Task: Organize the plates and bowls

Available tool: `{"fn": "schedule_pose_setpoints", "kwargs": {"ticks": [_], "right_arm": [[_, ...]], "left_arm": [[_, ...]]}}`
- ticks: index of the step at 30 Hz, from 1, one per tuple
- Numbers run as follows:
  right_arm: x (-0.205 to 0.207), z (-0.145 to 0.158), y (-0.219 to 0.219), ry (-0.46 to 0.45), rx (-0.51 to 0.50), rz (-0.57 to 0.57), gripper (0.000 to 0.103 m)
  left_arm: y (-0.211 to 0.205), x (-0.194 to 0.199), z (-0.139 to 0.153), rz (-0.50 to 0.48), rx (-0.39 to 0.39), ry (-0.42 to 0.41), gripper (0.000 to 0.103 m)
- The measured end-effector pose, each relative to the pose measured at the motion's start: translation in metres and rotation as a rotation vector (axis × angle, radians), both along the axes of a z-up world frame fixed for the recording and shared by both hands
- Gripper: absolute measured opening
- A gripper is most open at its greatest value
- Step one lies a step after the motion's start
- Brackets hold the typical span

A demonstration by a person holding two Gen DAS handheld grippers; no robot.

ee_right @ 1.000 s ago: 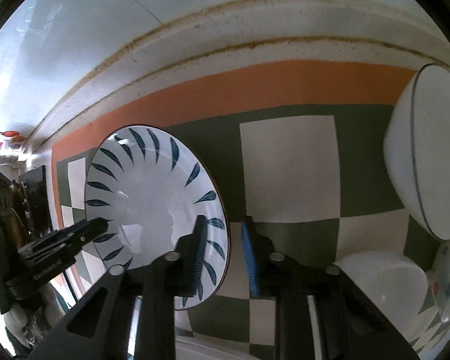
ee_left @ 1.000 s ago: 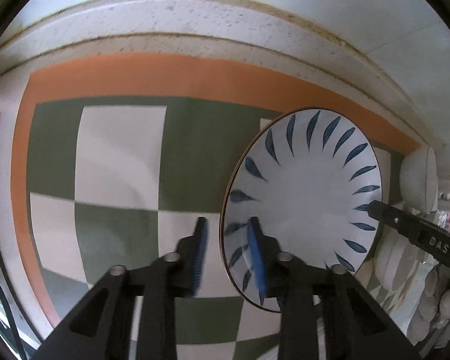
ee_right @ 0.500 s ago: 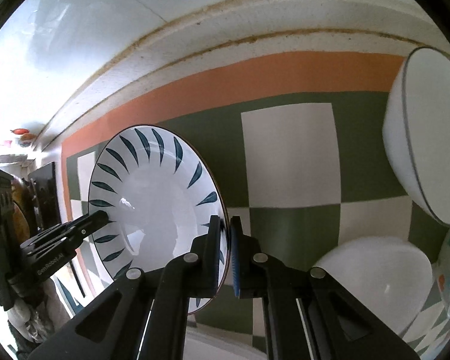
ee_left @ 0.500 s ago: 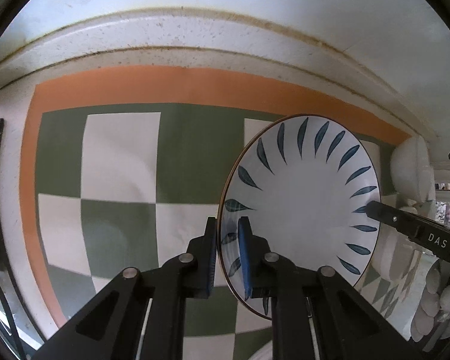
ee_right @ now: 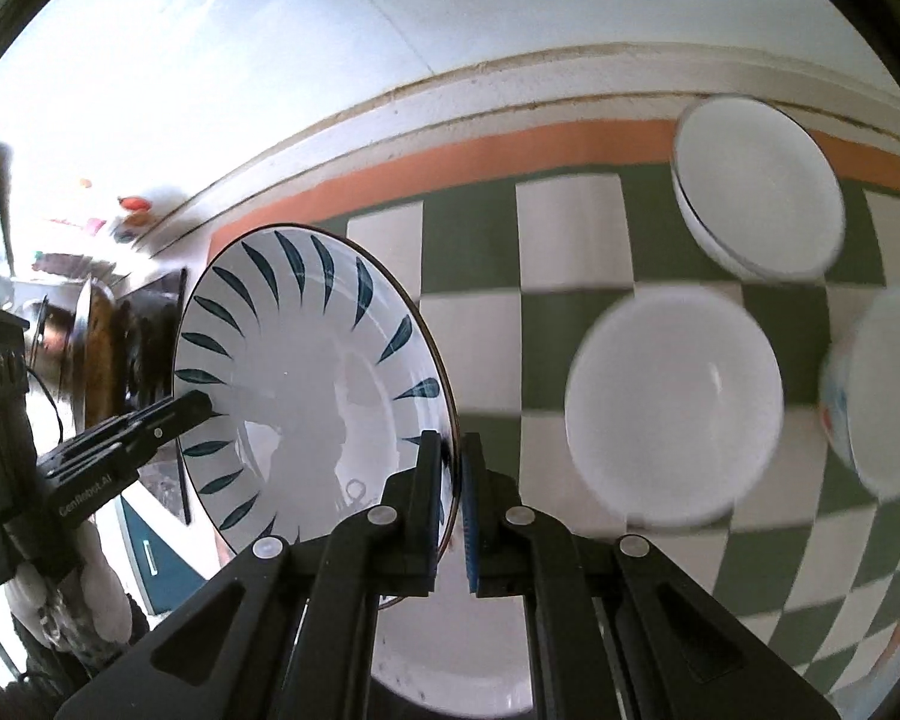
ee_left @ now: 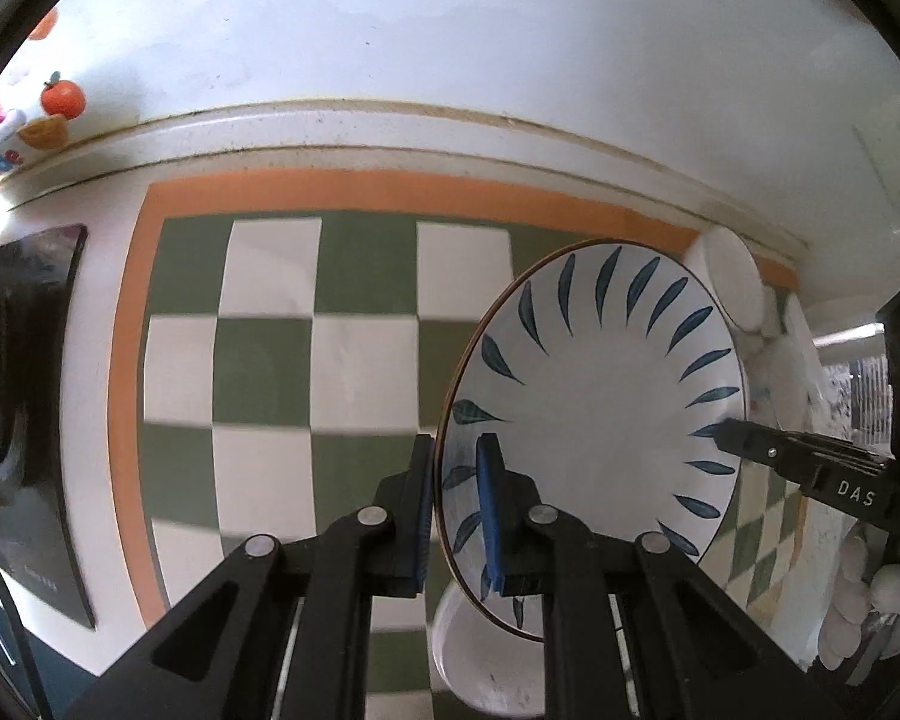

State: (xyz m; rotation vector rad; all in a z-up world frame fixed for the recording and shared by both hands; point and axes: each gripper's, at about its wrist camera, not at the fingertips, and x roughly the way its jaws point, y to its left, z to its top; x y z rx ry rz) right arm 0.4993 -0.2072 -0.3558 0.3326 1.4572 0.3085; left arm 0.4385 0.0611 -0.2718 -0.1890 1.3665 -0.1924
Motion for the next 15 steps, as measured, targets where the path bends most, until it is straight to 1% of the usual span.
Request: {"fn": "schedule_pose_setpoints", "kwargs": {"ticks": [4,6,10,13,15], "right_arm": [[-0.040,0.000,-0.007,0.014,0.016,0.004,0.008],[-0.060,-0.003,-0.013,0.021,0.018,0.003,0.008],[-0.096,-0.022,-0.021,0.053,0.013,0.005,0.008],[-0.115,-0.037,-0.026,0.078,0.010,0.005,0.008],[-0.122,-0.048,-0.026,0.087,-0.002,0.009,0.008]], "left_arm": [[-0.028,-0.033,-0.010,-0.009,0.002,0.014,0.012],[-0.034,-0.050,-0.019,-0.020,0.005,0.029,0.012],[-0.042,-0.076,-0.035,-0.024,0.008,0.073,0.012],[-0.049,-0.087,-0.054,-0.027,0.014,0.112,0.012],[-0.054,-0.092,-0.063,-0.034,0.029,0.124,0.012]]}}
